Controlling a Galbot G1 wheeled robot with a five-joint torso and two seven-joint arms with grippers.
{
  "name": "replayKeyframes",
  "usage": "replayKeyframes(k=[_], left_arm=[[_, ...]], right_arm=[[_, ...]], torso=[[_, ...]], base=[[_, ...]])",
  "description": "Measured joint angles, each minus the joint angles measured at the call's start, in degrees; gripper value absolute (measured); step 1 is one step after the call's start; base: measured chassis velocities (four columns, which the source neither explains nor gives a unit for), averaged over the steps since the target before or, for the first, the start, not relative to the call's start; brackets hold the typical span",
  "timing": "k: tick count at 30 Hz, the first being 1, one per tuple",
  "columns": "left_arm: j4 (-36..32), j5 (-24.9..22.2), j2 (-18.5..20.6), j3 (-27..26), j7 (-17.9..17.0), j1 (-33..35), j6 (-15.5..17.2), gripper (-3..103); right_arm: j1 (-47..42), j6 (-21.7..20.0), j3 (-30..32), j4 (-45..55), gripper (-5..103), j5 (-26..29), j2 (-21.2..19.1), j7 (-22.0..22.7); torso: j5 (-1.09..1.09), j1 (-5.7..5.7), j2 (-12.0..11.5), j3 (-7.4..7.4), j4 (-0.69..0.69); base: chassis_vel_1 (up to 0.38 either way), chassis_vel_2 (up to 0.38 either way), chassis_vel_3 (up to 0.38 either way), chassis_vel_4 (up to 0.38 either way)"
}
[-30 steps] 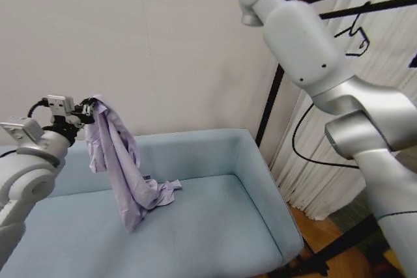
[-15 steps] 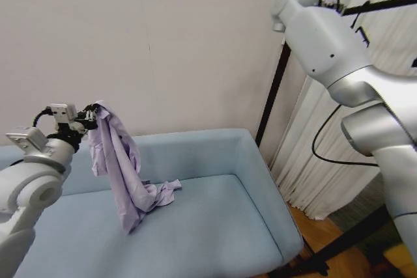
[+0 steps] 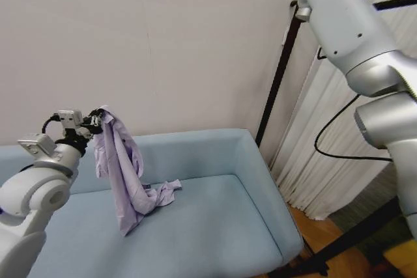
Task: Pick up the clothes from the sofa and hang them on the clothes hanger.
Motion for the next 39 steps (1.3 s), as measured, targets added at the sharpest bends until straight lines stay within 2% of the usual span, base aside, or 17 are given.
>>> replayKeyframes(k=[2,5,6,8,9,15,16,17,18,21,24,27,28,31,39], left_arm=[[-0.06,0.01,-0.09,0.0,0.01,0.02,0.0,1],[-0.26,0.04,-0.33,-0.18,0.03,0.53,-0.33,1],[-0.26,0.04,-0.33,-0.18,0.03,0.53,-0.33,1],[-0.28,0.08,-0.36,-0.38,-0.02,0.68,-0.76,1],[-0.3,0.08,-0.38,-0.4,-0.03,0.67,-0.81,1],[-0.75,0.1,-0.55,-0.4,-0.15,0.6,-1.0,1],[-0.86,0.1,-0.56,-0.41,-0.15,0.71,-1.06,1],[-0.93,0.1,-0.59,-0.48,-0.16,0.85,-1.1,1],[-0.93,0.1,-0.59,-0.48,-0.16,0.85,-1.1,1],[-1.01,0.13,-0.68,-0.87,-0.18,1.35,-1.37,1],[-1.01,0.19,-0.72,-0.92,-0.2,1.47,-1.46,1],[-1.13,0.25,-0.94,-0.86,-0.26,1.48,-1.49,1],[-1.13,0.25,-0.94,-0.86,-0.26,1.48,-1.49,1],[-1.22,0.3,-1.05,-0.76,-0.27,1.54,-1.5,1],[-1.29,0.34,-1.26,-0.89,-0.19,2.09,-1.68,1]], right_arm=[[0.01,0.0,-0.07,-0.32,101,-0.04,0.02,-0.04],[-0.17,-0.04,0.38,-1.35,91,-0.37,-0.05,-0.33],[-0.17,-0.04,0.38,-1.35,91,-0.37,-0.05,-0.33],[-0.57,-0.04,0.63,-1.34,82,-0.46,-0.19,-0.47],[-0.68,-0.04,0.76,-1.37,82,-0.49,-0.18,-0.56],[-2.07,0.16,2.32,-1.77,63,-0.83,0.22,-0.59],[-2.31,0.29,2.32,-1.76,63,-1.15,0.17,-0.69],[-2.48,0.33,2.32,-1.74,57,-1.29,0.06,-0.74],[-2.48,0.33,2.32,-1.74,57,-1.29,0.06,-0.74],[-3.14,0.34,2.26,-1.35,41,-1.4,-0.47,-0.71],[-3.5,0.45,2.03,-0.93,35,-1.57,-0.79,-0.73],[-3.62,0.98,1.63,-0.65,20,-1.67,-0.87,-1.04],[-3.62,0.98,1.63,-0.65,20,-1.67,-0.87,-1.04],[-3.62,1.31,1.2,-0.63,4,-1.78,-0.82,-1.32],[-4.24,2.03,-0.24,1.31,2,-1.98,-1.72,-1.3]], torso=[[0.0,0.0,0.0,0.0,0.0],[0.0,0.0,0.0,0.0,0.0],[0.0,0.0,0.0,0.0,0.0],[0.01,0.0,0.0,0.0,0.0],[0.01,0.0,0.0,0.0,0.0],[0.0,0.0,0.0,0.0,0.01],[0.0,0.0,0.0,0.0,0.01],[0.0,0.0,0.0,0.0,0.01],[0.0,0.0,0.0,0.0,0.01],[0.0,0.0,0.0,0.0,-0.01],[0.0,0.0,0.0,0.0,-0.01],[0.0,0.0,0.0,0.0,0.0],[0.0,0.0,0.0,0.0,0.0],[0.0,0.0,0.0,0.0,0.0],[0.0,0.0,0.0,0.0,0.0]], base=[[0.0,0.0,0.0,0.0],[0.0,0.0,0.0,0.0],[0.0,0.0,0.0,0.0],[0.0,0.0,0.0,0.0],[0.0,0.0,0.0,0.0],[0.0,0.0,0.0,0.0],[0.0,0.0,0.0,0.0],[0.0,0.0,0.0,0.0],[0.0,0.0,0.0,0.0],[0.0,0.0,0.0,0.0],[0.0,0.0,0.0,0.0],[0.0,0.0,0.0,0.0],[0.0,0.0,0.0,0.0],[0.0,0.0,0.0,0.0],[0.0,0.0,0.0,0.0]])
